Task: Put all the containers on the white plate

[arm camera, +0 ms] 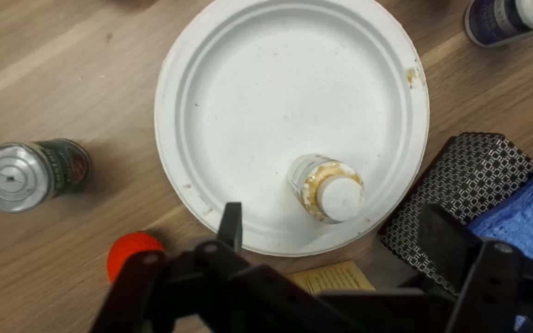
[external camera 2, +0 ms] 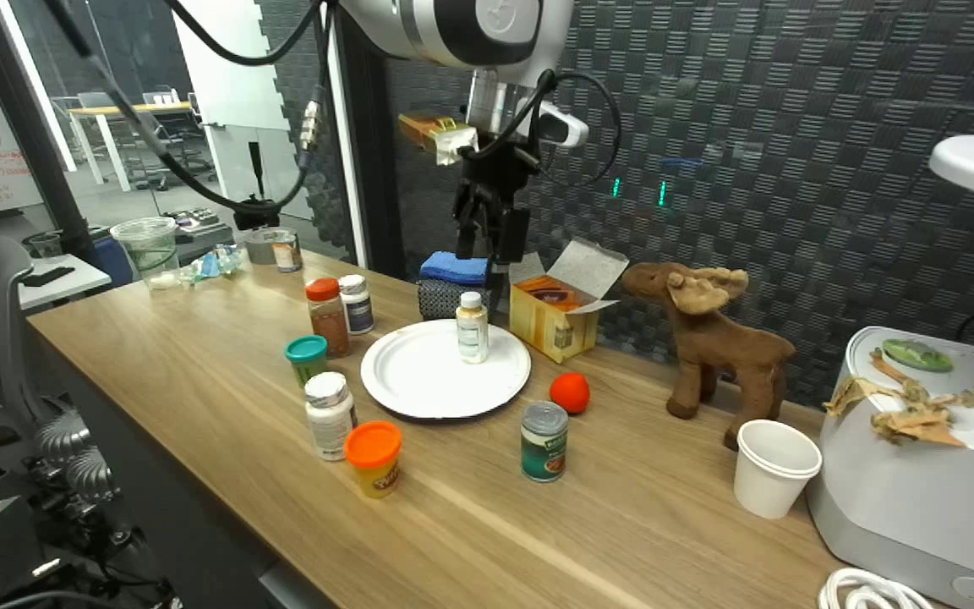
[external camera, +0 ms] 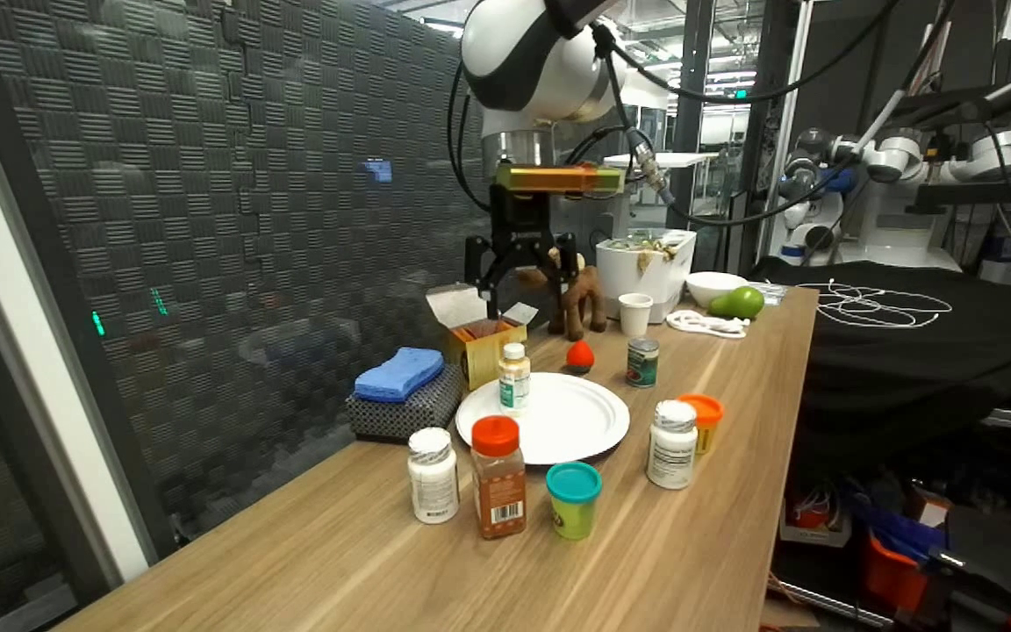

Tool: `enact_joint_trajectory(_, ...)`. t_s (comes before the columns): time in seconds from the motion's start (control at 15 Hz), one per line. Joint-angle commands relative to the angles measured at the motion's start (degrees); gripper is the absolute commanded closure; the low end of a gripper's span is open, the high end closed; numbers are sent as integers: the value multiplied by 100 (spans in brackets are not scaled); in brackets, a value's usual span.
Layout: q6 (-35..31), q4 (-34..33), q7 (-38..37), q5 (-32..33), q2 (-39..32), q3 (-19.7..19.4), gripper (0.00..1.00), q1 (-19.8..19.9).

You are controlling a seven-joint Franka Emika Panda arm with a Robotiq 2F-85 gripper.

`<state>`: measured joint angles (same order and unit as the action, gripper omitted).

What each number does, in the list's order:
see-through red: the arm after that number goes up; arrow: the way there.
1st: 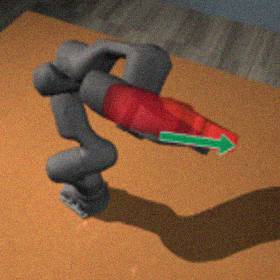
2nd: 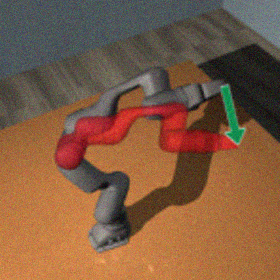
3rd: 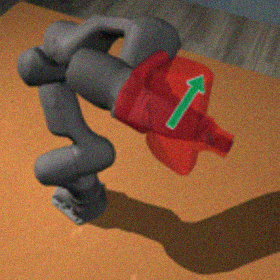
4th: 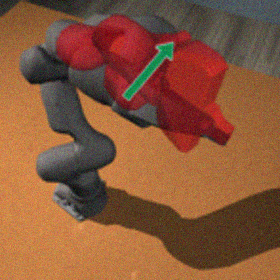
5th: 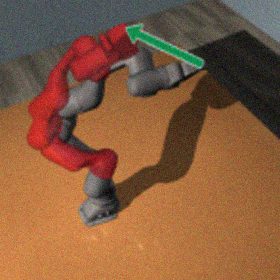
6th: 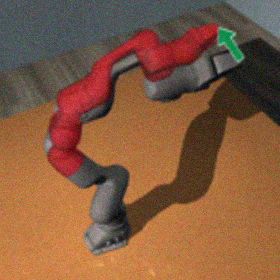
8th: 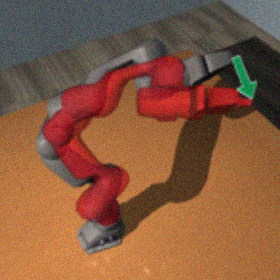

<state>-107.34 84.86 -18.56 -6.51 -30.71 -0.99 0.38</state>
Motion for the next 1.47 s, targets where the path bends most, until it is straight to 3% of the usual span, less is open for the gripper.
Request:
enact_joint_trajectory(0.0, -422, 1087, 156, -130, 875, -126, 0, 113)
enact_joint_trajectory(0.6, -2000, 1648, -93, -409, 860, -697, 0, 710)
enact_joint_trajectory(1.0, -1782, 1654, -258, -92, 788, -930, 0, 726)
enact_joint_trajectory(1.4, -1364, 1664, -213, -15, 596, -870, 0, 733)
